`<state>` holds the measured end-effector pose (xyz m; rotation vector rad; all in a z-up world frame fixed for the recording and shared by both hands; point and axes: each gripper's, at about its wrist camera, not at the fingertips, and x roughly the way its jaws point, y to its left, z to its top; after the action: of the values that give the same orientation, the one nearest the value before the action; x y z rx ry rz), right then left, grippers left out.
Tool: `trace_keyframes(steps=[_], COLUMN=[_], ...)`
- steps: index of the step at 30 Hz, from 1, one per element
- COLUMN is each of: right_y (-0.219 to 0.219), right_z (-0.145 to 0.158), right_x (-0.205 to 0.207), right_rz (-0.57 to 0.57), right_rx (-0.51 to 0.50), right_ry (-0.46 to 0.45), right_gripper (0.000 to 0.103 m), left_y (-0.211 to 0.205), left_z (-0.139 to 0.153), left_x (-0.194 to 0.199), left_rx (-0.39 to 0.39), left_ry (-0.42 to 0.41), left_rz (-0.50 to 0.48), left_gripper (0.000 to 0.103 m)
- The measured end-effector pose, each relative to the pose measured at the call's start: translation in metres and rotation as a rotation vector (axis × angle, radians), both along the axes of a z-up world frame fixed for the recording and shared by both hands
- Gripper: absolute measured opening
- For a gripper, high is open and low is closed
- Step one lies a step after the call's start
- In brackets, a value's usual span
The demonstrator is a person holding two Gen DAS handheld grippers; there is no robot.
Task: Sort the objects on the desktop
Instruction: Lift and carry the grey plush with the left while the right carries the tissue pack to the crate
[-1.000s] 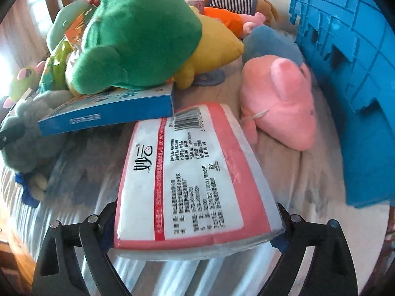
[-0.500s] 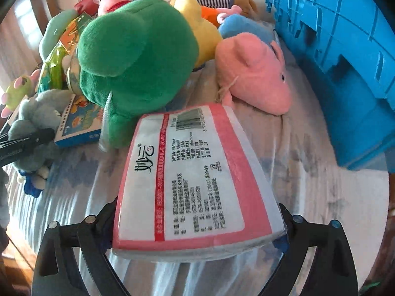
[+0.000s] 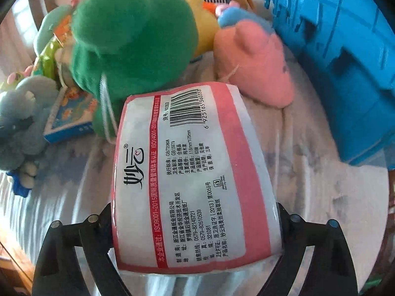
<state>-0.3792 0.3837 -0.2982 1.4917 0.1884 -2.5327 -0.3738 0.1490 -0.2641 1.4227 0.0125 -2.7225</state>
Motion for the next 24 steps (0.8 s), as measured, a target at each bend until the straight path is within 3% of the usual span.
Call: trace_keyframes(steps=[15,24], right_y=[0.010,0.032], right_z=[0.119,0.222], right_x=[0.020,0.045], right_rz=[-0.013,-0.047], right_rx=[0.000,-0.024], right_ry=[0.247,0.445], right_gripper=[0.092,0.092], left_y=[-0.016,0.011], left_z=[0.116,0.186], left_x=[0.025,0.018], left_rx=[0.047,0.053], left_ry=[0.198,0.339], left_rz=[-0.114,-0.232], left_gripper=[0.041,0.041])
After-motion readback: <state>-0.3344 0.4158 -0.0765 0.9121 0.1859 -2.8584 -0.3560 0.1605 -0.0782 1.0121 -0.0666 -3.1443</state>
